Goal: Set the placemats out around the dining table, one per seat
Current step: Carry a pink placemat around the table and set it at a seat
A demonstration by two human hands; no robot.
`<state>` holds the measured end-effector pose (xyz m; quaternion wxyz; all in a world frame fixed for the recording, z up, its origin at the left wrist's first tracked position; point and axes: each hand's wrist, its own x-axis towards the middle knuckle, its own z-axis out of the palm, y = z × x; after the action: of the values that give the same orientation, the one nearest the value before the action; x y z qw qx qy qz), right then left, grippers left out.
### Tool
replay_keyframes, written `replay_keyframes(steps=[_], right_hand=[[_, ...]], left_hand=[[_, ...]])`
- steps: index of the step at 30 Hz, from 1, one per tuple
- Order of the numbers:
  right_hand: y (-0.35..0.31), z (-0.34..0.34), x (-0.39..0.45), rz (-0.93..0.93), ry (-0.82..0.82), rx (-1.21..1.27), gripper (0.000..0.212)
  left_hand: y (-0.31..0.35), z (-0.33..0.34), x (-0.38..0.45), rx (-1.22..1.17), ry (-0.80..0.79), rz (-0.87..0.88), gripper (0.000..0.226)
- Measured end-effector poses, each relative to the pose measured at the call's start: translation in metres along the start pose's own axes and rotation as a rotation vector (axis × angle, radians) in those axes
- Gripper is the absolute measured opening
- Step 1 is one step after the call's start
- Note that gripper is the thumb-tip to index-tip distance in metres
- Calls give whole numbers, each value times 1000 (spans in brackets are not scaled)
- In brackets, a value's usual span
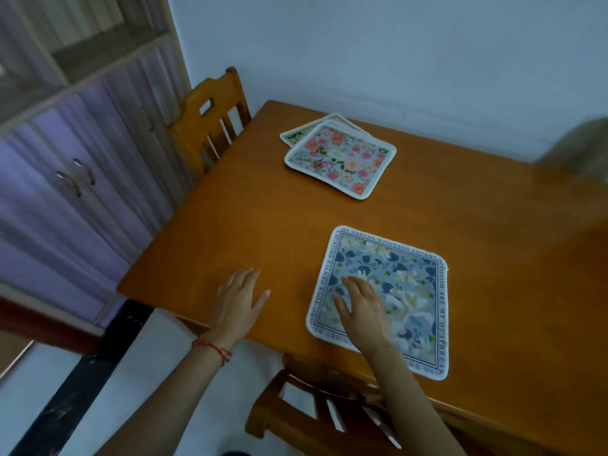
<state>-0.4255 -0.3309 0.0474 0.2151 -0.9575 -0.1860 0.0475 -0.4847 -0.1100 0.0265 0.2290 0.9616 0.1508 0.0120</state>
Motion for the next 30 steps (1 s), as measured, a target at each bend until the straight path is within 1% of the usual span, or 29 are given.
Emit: replay_keyframes(steps=[1, 3, 4, 7, 12, 16, 18, 21, 23, 26, 28, 30], right_hand=[[-14, 4, 1, -21, -11, 1, 67], [-44, 14, 4, -53, -33, 10, 88], [-59, 19, 5, -69, -44, 8, 90], [-101, 36, 8, -151, -75, -11, 74], [-169, 68, 10, -282, -163, -52, 80], [-222, 92, 9, -411, -201, -36, 92], [-246, 107, 7, -454, -249, -46, 96], [-281, 129, 3, -474, -336, -69, 88], [-300, 142, -2, -505, -366, -63, 85], [-324, 157, -4, -590, -378, -81, 90], [-335, 168, -2, -604, -356, -74, 84], [-341, 181, 6, -594, -378, -59, 77]], left_hand=[[-12, -7, -4, 12, 16, -4, 53], [-36, -21, -15, 31, 50, -24, 52], [-48, -27, -21, 39, 65, -36, 53], [-88, -42, -39, 34, 82, -67, 60], [-149, -70, -75, 57, 140, -162, 54], [-200, -82, -107, 72, 158, -266, 52], [-221, -88, -124, 85, 167, -327, 52], [-244, -101, -146, 116, 186, -416, 53], [-256, -109, -156, 128, 208, -457, 53], [-273, -117, -165, 130, 250, -510, 50], [-284, -120, -165, 132, 274, -535, 46], [-294, -122, -162, 141, 267, -552, 48]])
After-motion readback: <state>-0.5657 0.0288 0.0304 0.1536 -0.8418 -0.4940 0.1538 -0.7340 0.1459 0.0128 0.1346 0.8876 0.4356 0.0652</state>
